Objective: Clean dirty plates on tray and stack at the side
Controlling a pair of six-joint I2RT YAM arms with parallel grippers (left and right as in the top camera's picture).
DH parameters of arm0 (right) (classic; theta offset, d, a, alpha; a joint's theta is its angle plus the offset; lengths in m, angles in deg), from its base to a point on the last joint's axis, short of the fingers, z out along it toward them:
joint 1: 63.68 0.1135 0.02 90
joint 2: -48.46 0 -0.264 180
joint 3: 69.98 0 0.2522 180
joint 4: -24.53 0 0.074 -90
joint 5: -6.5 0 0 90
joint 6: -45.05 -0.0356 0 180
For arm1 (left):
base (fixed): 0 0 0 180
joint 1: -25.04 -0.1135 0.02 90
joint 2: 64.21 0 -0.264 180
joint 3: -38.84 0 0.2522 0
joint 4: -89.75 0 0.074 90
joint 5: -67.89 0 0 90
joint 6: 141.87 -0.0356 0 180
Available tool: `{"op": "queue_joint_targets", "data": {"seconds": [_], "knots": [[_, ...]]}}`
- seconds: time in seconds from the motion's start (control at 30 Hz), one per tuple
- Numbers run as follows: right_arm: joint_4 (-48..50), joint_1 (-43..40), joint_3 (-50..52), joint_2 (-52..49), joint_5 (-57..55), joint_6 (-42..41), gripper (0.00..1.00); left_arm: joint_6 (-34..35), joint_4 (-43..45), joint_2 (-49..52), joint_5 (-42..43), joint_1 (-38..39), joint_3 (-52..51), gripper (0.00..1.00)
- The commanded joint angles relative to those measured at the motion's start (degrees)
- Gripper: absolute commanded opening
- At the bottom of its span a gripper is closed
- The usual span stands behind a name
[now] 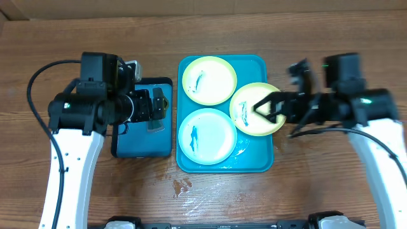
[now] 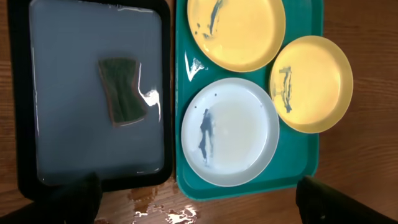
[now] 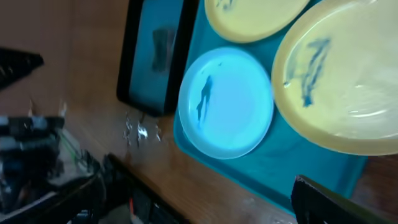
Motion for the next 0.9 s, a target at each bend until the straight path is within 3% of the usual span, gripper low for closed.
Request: {"op": "queue_joint_targets", "data": {"seconds": [0.0,0.1,0.27,0.47,0.7,0.87], "knots": [[-0.15,9.84,0.02,-3.56,-15.06,-6.47,0.96,-1.62,-0.66,1.66,-0.96,0.35,1.2,1.0],[0.17,16.85,0.17,-8.9,-27.5,-17.94,0.91,0.98,-2.19,3.13,-5.57,0.37,1.18,1.0],[3.06,18.93,0.17,-13.49,-26.16,-21.73,0.89,6.91,-0.79,6.34,-11.58,0.55,-1.4,0.94],[3.15,18.93,0.22,-14.03,-25.0,-22.12,0.86,7.15,6.29,16.13,-13.05,1.22,-5.27,0.71],[0.79,18.93,4.2,-14.03,-25.03,-25.14,0.79,7.13,10.58,29.38,-13.07,1.22,-5.27,0.56],[6.86,18.93,11.15,-14.03,-24.98,-24.28,0.8,7.15,13.75,34.6,-12.9,1.16,-5.27,0.39]]}}
